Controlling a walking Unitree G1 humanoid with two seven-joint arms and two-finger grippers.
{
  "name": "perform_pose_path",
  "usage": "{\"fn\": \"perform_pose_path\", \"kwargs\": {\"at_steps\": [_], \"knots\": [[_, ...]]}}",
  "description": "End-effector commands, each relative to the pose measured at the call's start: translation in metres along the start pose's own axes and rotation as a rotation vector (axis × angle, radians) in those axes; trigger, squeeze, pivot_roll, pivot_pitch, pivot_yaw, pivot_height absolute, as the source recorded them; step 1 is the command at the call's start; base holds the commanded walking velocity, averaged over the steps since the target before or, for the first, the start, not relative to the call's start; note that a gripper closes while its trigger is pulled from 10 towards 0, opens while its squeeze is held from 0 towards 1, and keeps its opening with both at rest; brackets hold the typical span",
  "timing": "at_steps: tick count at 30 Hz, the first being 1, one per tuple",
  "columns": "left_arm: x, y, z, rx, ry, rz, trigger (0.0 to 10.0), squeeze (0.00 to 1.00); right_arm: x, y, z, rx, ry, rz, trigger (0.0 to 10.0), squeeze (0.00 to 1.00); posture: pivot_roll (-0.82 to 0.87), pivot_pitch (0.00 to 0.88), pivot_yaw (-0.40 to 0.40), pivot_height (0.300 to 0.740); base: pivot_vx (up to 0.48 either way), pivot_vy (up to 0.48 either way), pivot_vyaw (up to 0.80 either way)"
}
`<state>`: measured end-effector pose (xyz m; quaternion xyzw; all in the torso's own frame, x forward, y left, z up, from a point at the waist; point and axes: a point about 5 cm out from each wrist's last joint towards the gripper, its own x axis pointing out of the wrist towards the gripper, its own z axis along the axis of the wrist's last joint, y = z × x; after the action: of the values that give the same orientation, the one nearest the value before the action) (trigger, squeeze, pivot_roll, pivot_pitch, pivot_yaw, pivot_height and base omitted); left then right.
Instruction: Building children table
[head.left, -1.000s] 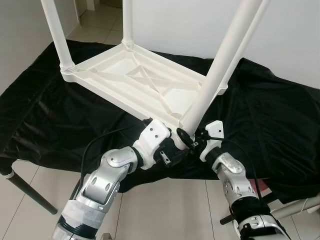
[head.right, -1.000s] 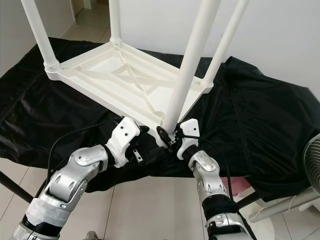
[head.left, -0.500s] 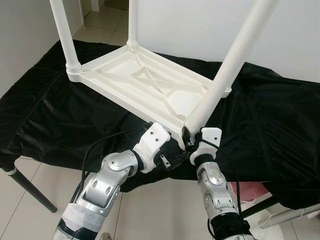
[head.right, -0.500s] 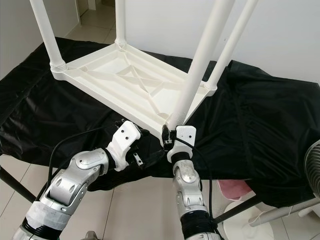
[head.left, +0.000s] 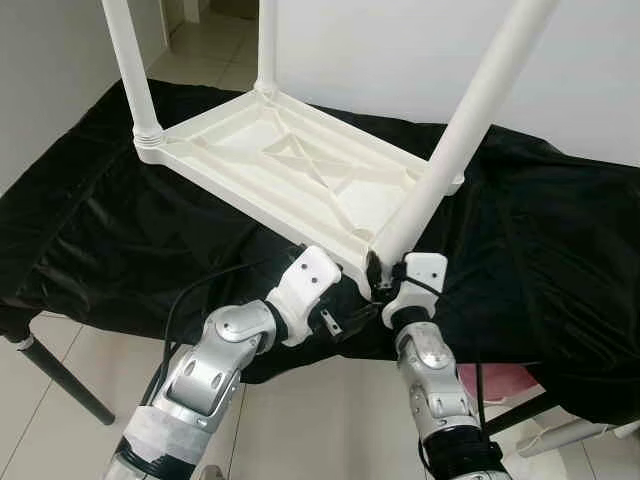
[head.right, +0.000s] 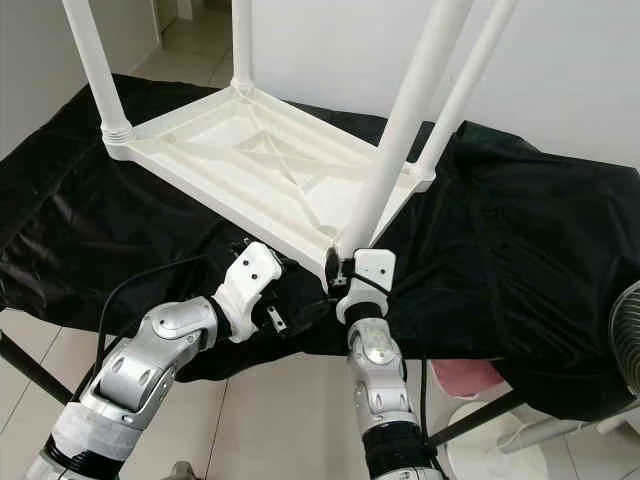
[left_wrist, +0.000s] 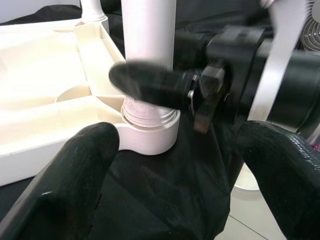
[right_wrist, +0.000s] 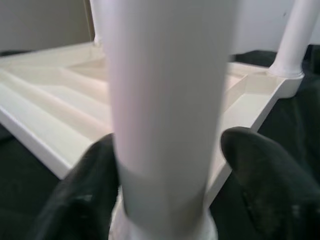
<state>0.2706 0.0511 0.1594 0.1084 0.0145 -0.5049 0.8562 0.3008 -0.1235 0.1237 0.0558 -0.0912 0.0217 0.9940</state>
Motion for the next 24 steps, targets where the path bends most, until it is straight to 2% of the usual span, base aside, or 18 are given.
{"fn": "perform_pose_path", "kwargs": {"at_steps": [1, 6, 9, 10, 11, 16, 20, 21, 24], "knots": [[0.002, 0.001, 0.0, 0.013, 0.0, 0.029, 10.0, 0.0, -0.003, -0.009, 0.002, 0.013, -0.014, 0.026, 10.0, 1.0, 0.05, 0.0, -0.134, 0.74, 0.0, 0.0, 0.0], [0.001, 0.001, 0.001, 0.014, -0.002, 0.032, 10.0, 0.0, -0.002, -0.014, 0.004, 0.008, -0.009, 0.067, 10.0, 1.0, 0.05, 0.0, -0.135, 0.74, 0.0, 0.0, 0.0], [0.001, 0.001, 0.0, 0.014, -0.001, 0.032, 10.0, 0.0, -0.003, -0.017, 0.004, 0.002, 0.008, 0.156, 10.0, 1.0, 0.05, 0.0, -0.136, 0.74, 0.0, 0.0, 0.0], [0.001, 0.001, 0.0, 0.014, 0.0, 0.033, 10.0, 0.0, -0.003, -0.019, 0.004, -0.005, 0.017, 0.198, 10.0, 0.12, 0.05, 0.0, -0.135, 0.74, 0.0, 0.0, 0.0], [0.001, 0.001, 0.0, 0.014, -0.001, 0.033, 10.0, 0.0, -0.002, -0.022, 0.003, -0.018, 0.03, 0.239, 10.0, 0.0, 0.05, 0.0, -0.134, 0.74, 0.0, 0.0, 0.0], [0.002, 0.002, 0.001, 0.017, -0.003, 0.031, 10.0, 0.0, 0.007, -0.033, 0.002, -0.053, 0.07, 0.337, 10.0, 0.0, 0.04, 0.0, -0.126, 0.74, 0.0, 0.0, 0.0], [0.003, 0.003, 0.002, 0.019, -0.004, 0.029, 10.0, 0.0, 0.012, -0.034, 0.0, -0.069, 0.098, 0.405, 10.0, 0.0, 0.04, 0.0, -0.123, 0.74, 0.0, 0.0, 0.0], [0.003, 0.003, 0.002, 0.02, -0.005, 0.028, 10.0, 0.0, 0.016, -0.033, -0.003, -0.068, 0.122, 0.461, 10.0, 0.0, 0.04, 0.0, -0.122, 0.74, 0.0, 0.0, 0.0], [0.003, 0.003, 0.002, 0.021, -0.005, 0.027, 10.0, 0.0, 0.017, -0.033, -0.003, -0.067, 0.128, 0.476, 10.0, 0.0, 0.04, 0.0, -0.122, 0.74, 0.0, 0.0, 0.0]]}}
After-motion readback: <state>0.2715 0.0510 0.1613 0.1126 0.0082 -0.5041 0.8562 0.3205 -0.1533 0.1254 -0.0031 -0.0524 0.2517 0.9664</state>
